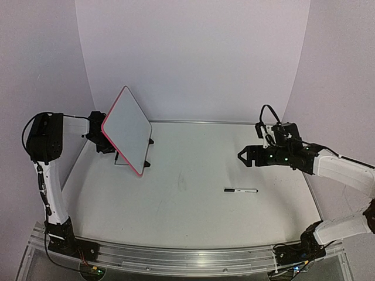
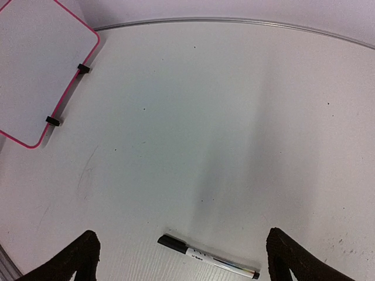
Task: Write a sentence on the whiteboard
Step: Move the whiteboard to the center of the board.
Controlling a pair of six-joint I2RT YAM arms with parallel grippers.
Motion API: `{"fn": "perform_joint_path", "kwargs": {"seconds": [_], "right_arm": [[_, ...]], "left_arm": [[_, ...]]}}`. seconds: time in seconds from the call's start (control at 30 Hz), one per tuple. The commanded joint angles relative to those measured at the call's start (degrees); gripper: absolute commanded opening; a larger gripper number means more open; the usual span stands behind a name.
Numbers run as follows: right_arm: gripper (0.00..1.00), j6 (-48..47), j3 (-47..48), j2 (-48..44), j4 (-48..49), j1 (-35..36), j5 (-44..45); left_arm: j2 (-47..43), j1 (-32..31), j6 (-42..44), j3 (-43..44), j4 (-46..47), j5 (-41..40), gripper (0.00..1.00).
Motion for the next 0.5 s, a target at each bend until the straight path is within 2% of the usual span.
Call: {"fn": "perform_joint_path", "kwargs": {"seconds": [0.0, 0.17, 0.3, 0.47], "right_arm": [[0.94, 0.57, 3.11, 2.28, 1.81, 1.88, 0.65], [0.94, 0.39, 4.32, 4.44, 2.02, 4.04, 1.59], [0.94, 0.13, 5.15, 6.12, 2.03, 5.82, 2.77], [0.94, -0.24, 5.81, 8.07, 2.03, 7.86, 4.22]], "left_arm": [[1.57, -0.49, 2.87, 3.28, -1.8, -3.41, 0.3], [3.01, -1.13, 4.1, 3.84, -2.56, -6.45, 0.31], [4.2, -1.41, 5.56, 4.46, -2.55, -5.72, 0.31], [5.89, -2.25, 8.63, 5.97, -3.76, -4.89, 0.14]]}}
